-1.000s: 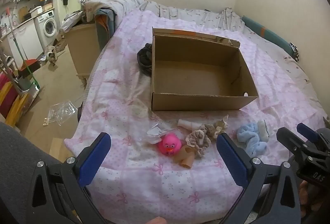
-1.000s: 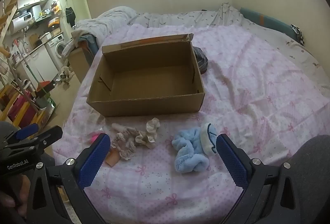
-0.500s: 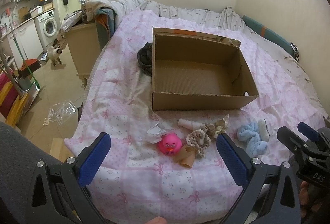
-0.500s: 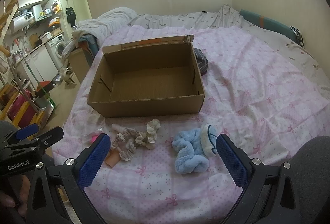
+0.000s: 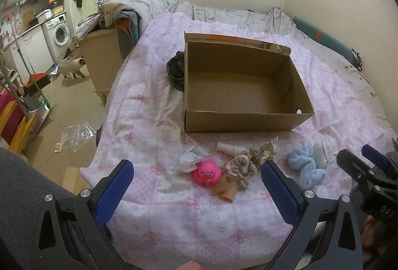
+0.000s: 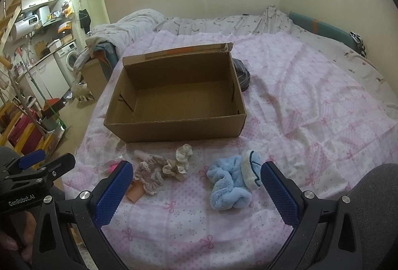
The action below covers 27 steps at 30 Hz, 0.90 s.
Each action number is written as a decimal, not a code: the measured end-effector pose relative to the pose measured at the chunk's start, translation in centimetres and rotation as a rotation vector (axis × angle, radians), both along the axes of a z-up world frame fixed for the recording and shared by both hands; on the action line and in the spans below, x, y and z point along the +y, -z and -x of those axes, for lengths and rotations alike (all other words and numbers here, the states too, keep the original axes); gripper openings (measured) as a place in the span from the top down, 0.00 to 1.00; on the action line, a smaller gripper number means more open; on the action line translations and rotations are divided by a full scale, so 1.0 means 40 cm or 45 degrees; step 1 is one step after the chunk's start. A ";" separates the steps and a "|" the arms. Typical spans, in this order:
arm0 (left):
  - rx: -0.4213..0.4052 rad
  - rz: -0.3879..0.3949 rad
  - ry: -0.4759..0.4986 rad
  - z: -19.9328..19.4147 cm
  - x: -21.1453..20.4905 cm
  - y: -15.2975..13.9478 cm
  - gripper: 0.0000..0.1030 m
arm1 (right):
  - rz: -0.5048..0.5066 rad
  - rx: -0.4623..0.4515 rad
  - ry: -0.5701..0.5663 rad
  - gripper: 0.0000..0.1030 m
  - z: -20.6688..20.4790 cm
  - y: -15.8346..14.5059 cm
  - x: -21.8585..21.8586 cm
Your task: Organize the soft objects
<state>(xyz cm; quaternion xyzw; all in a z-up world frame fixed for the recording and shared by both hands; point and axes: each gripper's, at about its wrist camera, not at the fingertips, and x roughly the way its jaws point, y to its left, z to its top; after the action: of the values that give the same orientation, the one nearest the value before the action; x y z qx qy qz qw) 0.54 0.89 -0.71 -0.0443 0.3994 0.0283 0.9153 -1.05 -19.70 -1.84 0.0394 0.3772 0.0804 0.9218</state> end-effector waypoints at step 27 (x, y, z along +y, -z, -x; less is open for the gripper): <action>-0.003 -0.013 -0.003 0.001 -0.005 0.000 0.01 | -0.004 -0.005 0.002 0.00 -0.004 0.004 -0.003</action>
<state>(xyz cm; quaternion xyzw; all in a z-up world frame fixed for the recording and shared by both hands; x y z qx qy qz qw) 0.50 0.68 -0.71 -0.0402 0.3981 0.0313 0.9159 -0.91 -19.82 -1.99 0.0409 0.3752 0.0804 0.9225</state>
